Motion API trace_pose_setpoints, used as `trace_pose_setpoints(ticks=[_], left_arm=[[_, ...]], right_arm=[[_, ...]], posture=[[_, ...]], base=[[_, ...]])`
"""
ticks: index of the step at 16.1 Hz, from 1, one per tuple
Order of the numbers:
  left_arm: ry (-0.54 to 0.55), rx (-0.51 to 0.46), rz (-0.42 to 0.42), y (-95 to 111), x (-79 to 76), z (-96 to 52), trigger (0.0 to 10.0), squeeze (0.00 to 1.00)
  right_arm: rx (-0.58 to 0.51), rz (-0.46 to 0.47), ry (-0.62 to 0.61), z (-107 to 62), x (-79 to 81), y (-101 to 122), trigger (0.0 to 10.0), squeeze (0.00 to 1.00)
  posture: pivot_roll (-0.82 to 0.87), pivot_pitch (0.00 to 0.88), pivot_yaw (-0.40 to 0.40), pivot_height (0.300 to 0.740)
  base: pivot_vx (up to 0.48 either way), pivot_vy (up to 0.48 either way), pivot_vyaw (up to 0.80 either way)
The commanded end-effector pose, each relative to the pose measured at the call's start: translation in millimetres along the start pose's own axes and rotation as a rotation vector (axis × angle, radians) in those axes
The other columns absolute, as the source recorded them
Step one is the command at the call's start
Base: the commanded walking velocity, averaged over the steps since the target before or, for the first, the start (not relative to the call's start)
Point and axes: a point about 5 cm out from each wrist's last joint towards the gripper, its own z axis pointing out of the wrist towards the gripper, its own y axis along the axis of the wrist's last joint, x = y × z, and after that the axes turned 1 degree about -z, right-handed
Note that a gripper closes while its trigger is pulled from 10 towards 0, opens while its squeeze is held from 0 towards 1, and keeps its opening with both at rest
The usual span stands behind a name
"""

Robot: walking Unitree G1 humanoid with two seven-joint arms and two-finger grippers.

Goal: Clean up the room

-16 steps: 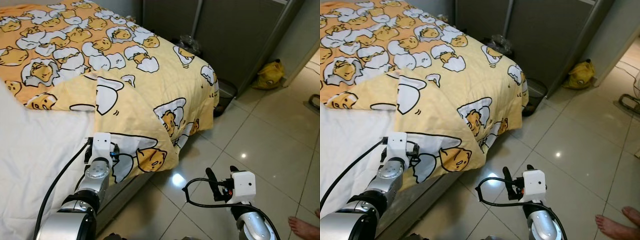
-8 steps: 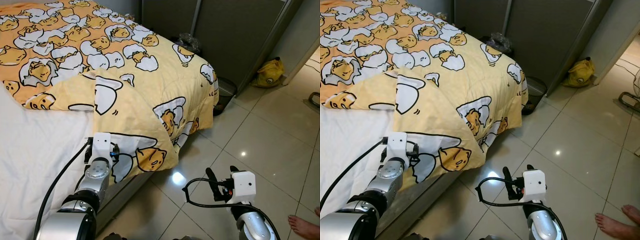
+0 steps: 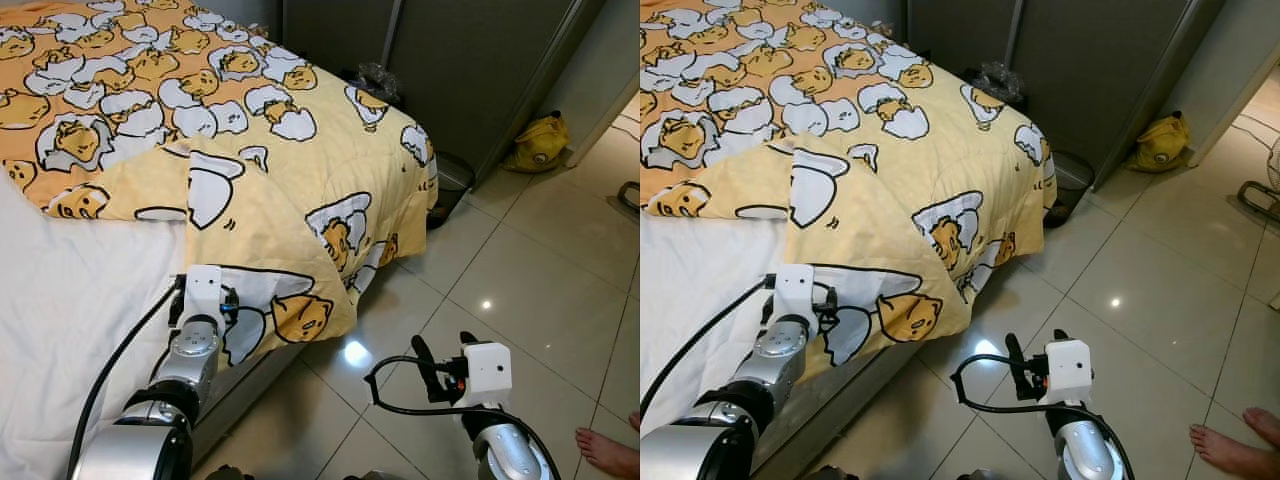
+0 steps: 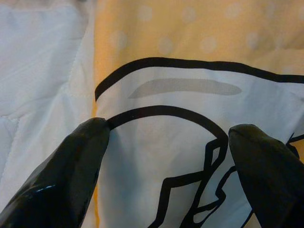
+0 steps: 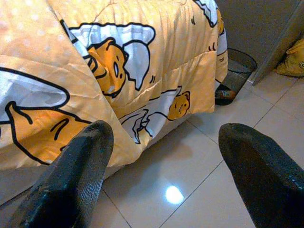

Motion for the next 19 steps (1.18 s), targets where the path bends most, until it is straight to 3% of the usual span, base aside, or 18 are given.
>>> trace_pose_setpoints(ticks=[1, 11, 12, 13, 19], left_arm=[[0.000, 0.006, -0.005, -1, -1.4, -0.1, 10.0, 0.00], [0.000, 0.006, -0.005, -1, -1.4, -0.1, 10.0, 0.00], [-0.006, 0.004, -0.009, 0, -3.6, -0.2, 10.0, 0.00], [-0.042, 0.019, 0.001, 5, -14.8, 1.1, 10.0, 0.00], [-0.002, 0.042, -0.008, 5, -11.1, 2.4, 10.0, 0.00]], right_arm=[[-0.007, -0.007, 0.000, -1.1, -2.8, 3, 10.0, 0.00], [-0.007, -0.007, 0.000, -1.1, -2.8, 3, 10.0, 0.00], [0.000, -0.008, 0.000, -2.8, -3.2, 3, 10.0, 0.00], [0.047, -0.027, 0.009, -9.7, -7.3, -6, 10.0, 0.00], [0.066, -0.027, 0.035, -11.7, -3.7, -9, 10.0, 0.00]], posture=[[-0.09, 0.082, -0.074, 0.740], [-0.09, 0.082, -0.074, 0.740], [0.00, 0.000, 0.000, 0.740], [-0.12, 0.085, -0.068, 0.740], [-0.12, 0.090, -0.069, 0.740]], base=[[0.000, 0.000, 0.00], [0.000, 0.000, 0.00], [0.000, 0.000, 0.00], [0.000, 0.000, 0.00], [0.000, 0.000, 0.00]])
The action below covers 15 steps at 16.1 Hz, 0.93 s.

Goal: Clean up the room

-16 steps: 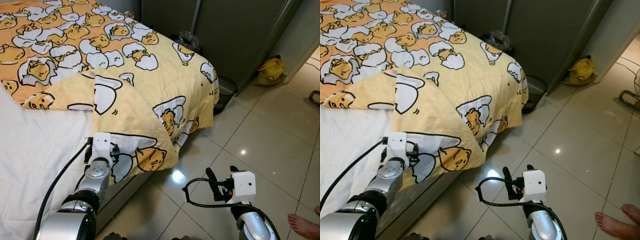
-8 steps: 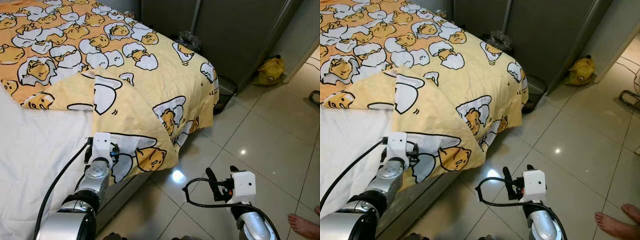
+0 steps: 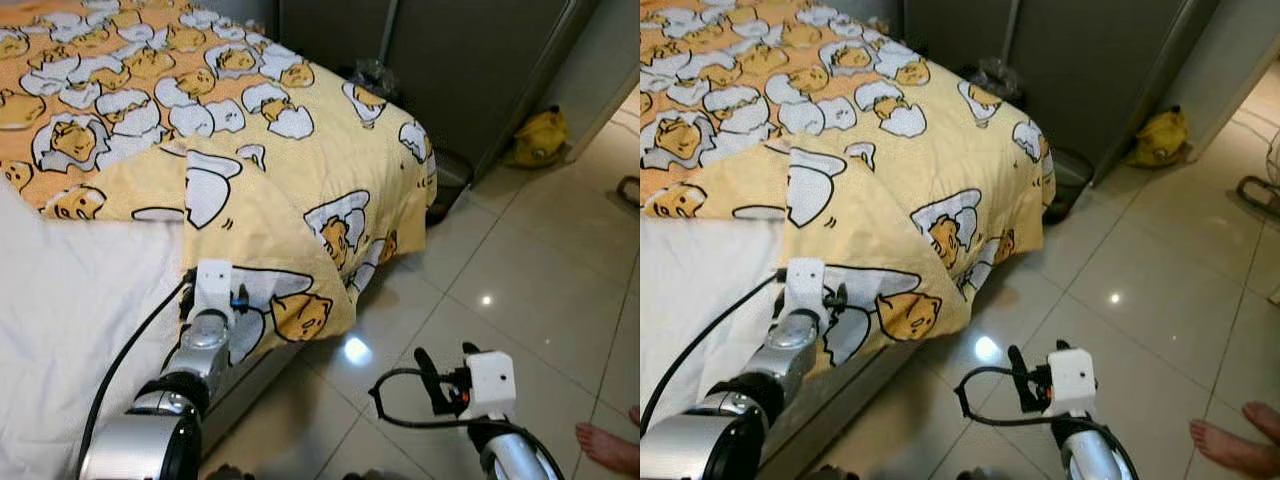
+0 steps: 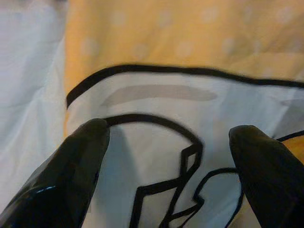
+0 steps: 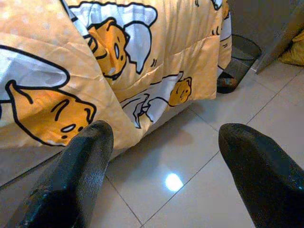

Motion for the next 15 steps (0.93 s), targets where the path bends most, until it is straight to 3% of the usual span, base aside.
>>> trace_pose_setpoints(ticks=[1, 3, 7, 8, 10, 13, 14, 15], left_arm=[[0.049, 0.015, -0.006, 0, 4.9, 0.9, 10.0, 0.00], [0.126, -0.028, -0.005, 6, 15.8, 2.1, 10.0, 0.00], [0.164, 0.043, -0.028, -9, 22.4, -0.5, 10.0, 0.00], [0.150, 0.066, -0.032, -13, 19.8, -1.5, 10.0, 0.00], [0.018, 0.172, -0.074, -32, 0.1, -7.0, 10.0, 0.00], [-0.041, 0.219, -0.042, -39, -12.3, -10.4, 10.0, 0.00], [-0.036, 0.215, -0.034, -38, -14.5, -10.2, 0.0, 0.00], [-0.030, 0.212, -0.038, -35, -14.7, -9.4, 0.0, 0.00]], right_arm=[[0.015, -0.010, 0.009, -3.6, -0.1, -1, 10.0, 0.00], [0.022, -0.010, 0.011, -7.2, 0.1, -3, 10.0, 0.00], [0.054, -0.004, 0.026, -21.2, 4.3, -9, 10.0, 0.00], [0.059, -0.003, 0.028, -23.1, 4.8, -9, 10.0, 0.00], [0.073, -0.004, 0.035, -31.3, 5.2, -9, 10.0, 0.00], [0.113, -0.024, 0.049, -47.4, 1.1, -12, 10.0, 0.00], [0.121, -0.027, 0.043, -52.2, -0.6, -11, 10.0, 0.00], [0.121, -0.027, 0.042, -52.4, -0.3, -10, 10.0, 0.00]], posture=[[-0.13, 0.095, -0.069, 0.740], [-0.13, 0.111, -0.071, 0.740], [-0.14, 0.166, -0.079, 0.740], [-0.14, 0.174, -0.082, 0.740], [-0.15, 0.212, -0.097, 0.740], [-0.20, 0.270, -0.120, 0.740], [-0.21, 0.275, -0.125, 0.740], [-0.22, 0.272, -0.121, 0.740]], base=[[0.000, 0.000, 0.00], [0.000, 0.000, 0.00], [0.000, 0.000, 0.00], [0.000, 0.000, 0.00], [0.000, 0.000, 0.00], [0.000, 0.000, 0.00], [0.000, 0.000, 0.00], [0.000, 0.000, 0.00]])
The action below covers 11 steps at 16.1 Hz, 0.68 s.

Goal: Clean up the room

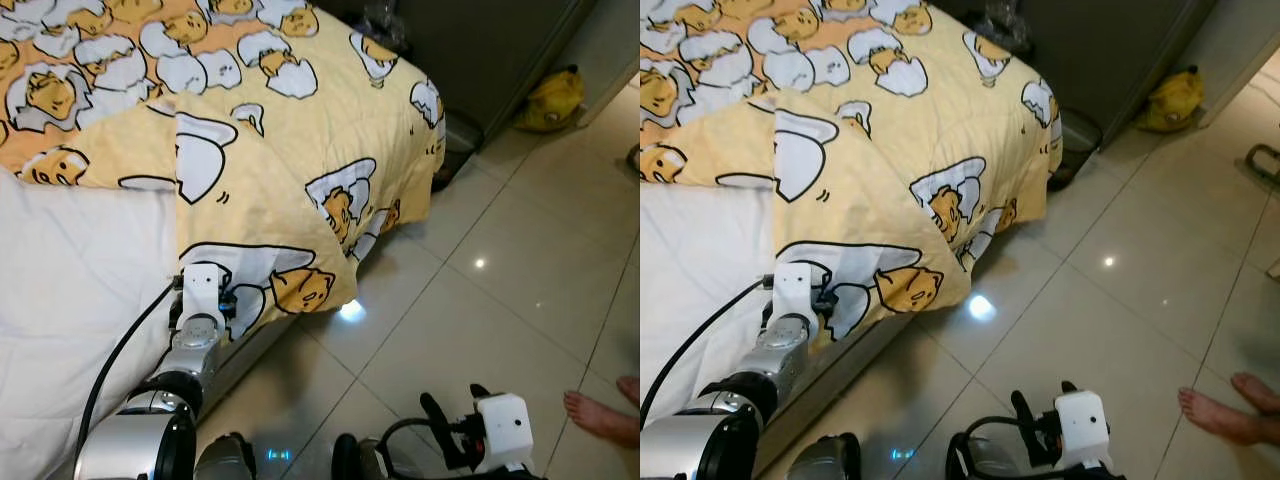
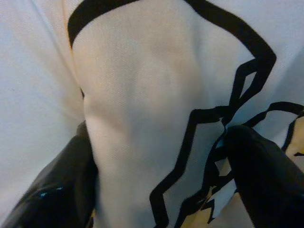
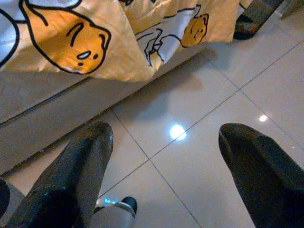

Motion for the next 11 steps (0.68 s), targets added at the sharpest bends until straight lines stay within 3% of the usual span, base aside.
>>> trace_pose_setpoints(ticks=[1, 5, 7, 11], left_arm=[[-0.068, 0.125, 0.006, -27, -18.3, -7.4, 0.0, 0.00], [-0.125, 0.105, 0.028, -25, -21.9, -7.7, 0.0, 0.00], [-0.170, 0.054, 0.096, -21, -24.9, -8.0, 0.0, 0.00], [-0.211, 0.045, 0.107, -28, -24.5, -10.2, 0.0, 0.00]], right_arm=[[0.000, -0.012, -0.005, -2.7, -1.7, 4, 10.0, 0.00], [-0.005, -0.001, -0.020, 0.2, -0.2, 6, 10.0, 0.00], [-0.007, 0.007, -0.025, 4.4, 1.0, 7, 10.0, 0.00], [-0.012, 0.022, -0.021, 14.3, 4.8, 7, 10.0, 0.00]], posture=[[-0.23, 0.267, -0.116, 0.740], [-0.22, 0.242, -0.090, 0.740], [-0.20, 0.234, -0.080, 0.740], [-0.17, 0.222, -0.066, 0.740]], base=[[0.000, 0.000, 0.00], [0.000, 0.000, 0.00], [0.000, 0.000, 0.00], [0.000, 0.000, 0.00]])
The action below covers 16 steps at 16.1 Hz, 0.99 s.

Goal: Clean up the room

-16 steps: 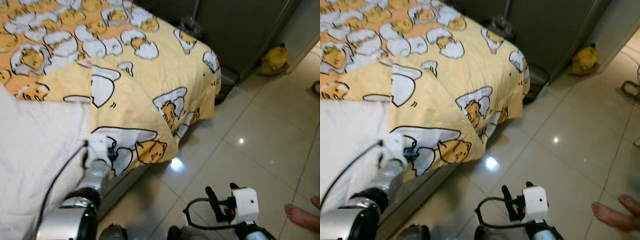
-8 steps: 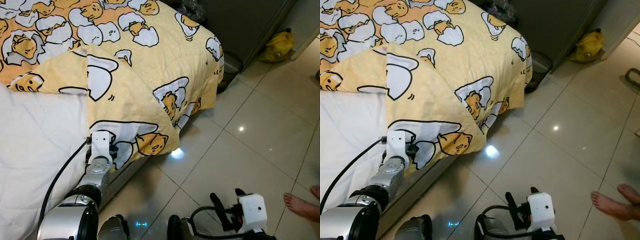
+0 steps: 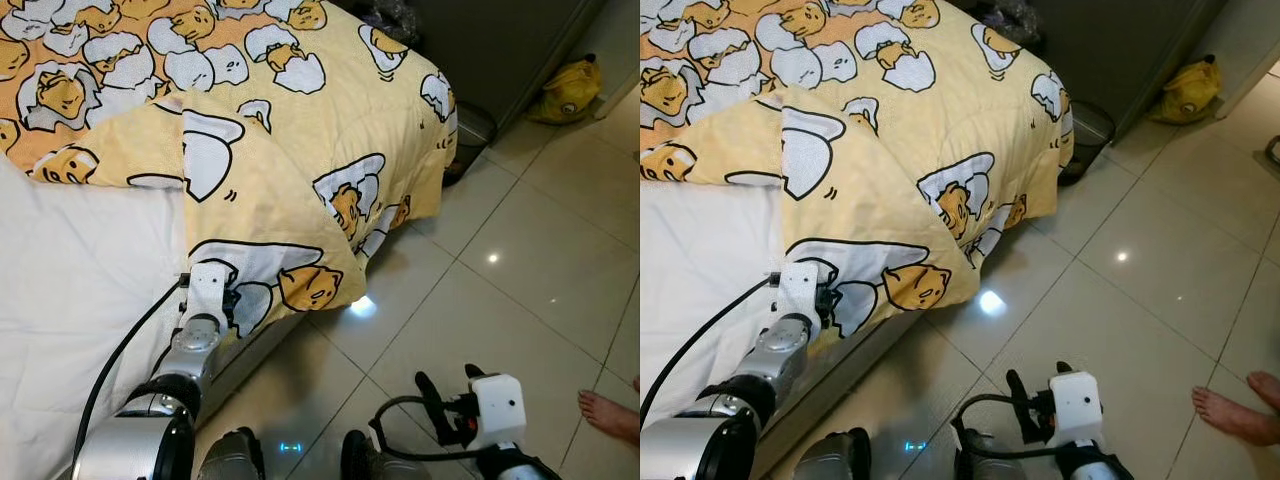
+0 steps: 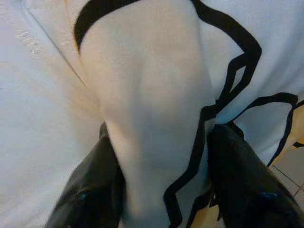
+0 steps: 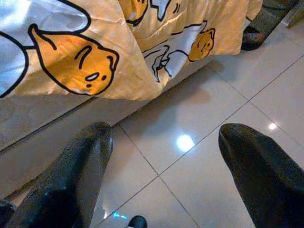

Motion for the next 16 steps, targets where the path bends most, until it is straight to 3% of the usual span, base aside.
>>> trace_pose_setpoints(ticks=[1, 4, 8, 16], left_arm=[[-0.154, 0.092, 0.034, -26, -27.6, -9.0, 0.0, 0.00], [-0.233, 0.075, 0.067, -29, -35.6, -11.8, 0.0, 0.00], [-0.238, 0.043, 0.083, -19, -32.7, -8.5, 0.0, 0.00], [-0.217, 0.018, 0.105, -8, -29.4, -4.8, 0.0, 0.00]], right_arm=[[0.038, 0.004, -0.004, 0.3, 0.1, -7, 10.0, 0.00], [0.013, 0.012, -0.009, 12.7, 0.1, -4, 10.0, 0.00], [-0.010, 0.017, -0.004, 33.0, 1.5, 1, 10.0, 0.00], [-0.034, 0.004, 0.004, 49.0, -1.1, 4, 10.0, 0.00]], posture=[[-0.16, 0.213, -0.062, 0.740], [-0.13, 0.175, -0.044, 0.740], [-0.10, 0.138, -0.037, 0.740], [-0.08, 0.107, -0.037, 0.740]], base=[[0.000, 0.000, 0.00], [0.000, 0.000, 0.00], [0.000, 0.000, 0.00], [0.000, 0.000, 0.00]])
